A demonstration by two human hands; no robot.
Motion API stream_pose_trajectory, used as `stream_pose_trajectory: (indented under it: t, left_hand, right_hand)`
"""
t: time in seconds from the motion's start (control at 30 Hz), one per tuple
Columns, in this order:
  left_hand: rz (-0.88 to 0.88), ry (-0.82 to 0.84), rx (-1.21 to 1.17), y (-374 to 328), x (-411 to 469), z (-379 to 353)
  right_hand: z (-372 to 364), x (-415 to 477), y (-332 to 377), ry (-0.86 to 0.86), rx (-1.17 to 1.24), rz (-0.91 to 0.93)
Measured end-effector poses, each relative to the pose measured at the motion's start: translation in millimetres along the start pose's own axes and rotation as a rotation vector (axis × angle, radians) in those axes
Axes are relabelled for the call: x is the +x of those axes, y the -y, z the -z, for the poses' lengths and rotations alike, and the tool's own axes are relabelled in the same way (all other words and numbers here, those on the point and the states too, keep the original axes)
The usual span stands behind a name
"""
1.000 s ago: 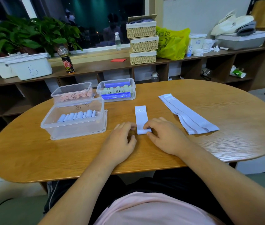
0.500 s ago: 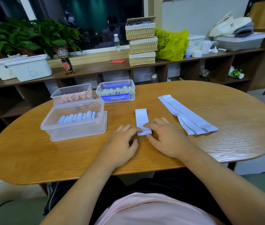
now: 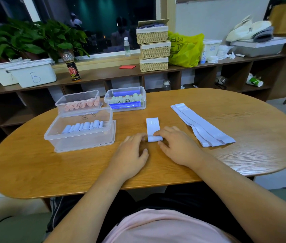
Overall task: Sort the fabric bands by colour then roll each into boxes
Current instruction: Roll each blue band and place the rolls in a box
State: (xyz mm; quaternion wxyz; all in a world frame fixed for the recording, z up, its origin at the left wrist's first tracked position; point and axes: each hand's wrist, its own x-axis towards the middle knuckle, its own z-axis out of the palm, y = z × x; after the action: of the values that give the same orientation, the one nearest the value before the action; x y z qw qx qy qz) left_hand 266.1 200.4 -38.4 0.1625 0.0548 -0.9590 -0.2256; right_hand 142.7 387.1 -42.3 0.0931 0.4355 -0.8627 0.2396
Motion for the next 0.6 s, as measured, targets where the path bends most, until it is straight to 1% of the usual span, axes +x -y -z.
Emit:
stream_pose_trajectory:
  t: [0.17, 0.3, 0.5, 0.6]
  left_hand:
    - [0.010, -0.003, -0.004, -3, -1, 2]
    - [-0.011, -0.024, -0.039, -3, -3, 3]
    - [-0.165, 0.019, -0.028, -2, -6, 4]
    - [-0.177, 0.028, 0.003, 0, -4, 2]
  right_hand:
    - [0, 1, -1, -0.028, -0.029, 0.003]
    - [0, -12, 0, -0.052, -0.005, 0.029]
    - [2, -18, -1, -0.044, 0.025, 0.029]
    - [3, -18, -1, -0.030, 0.021, 0.011]
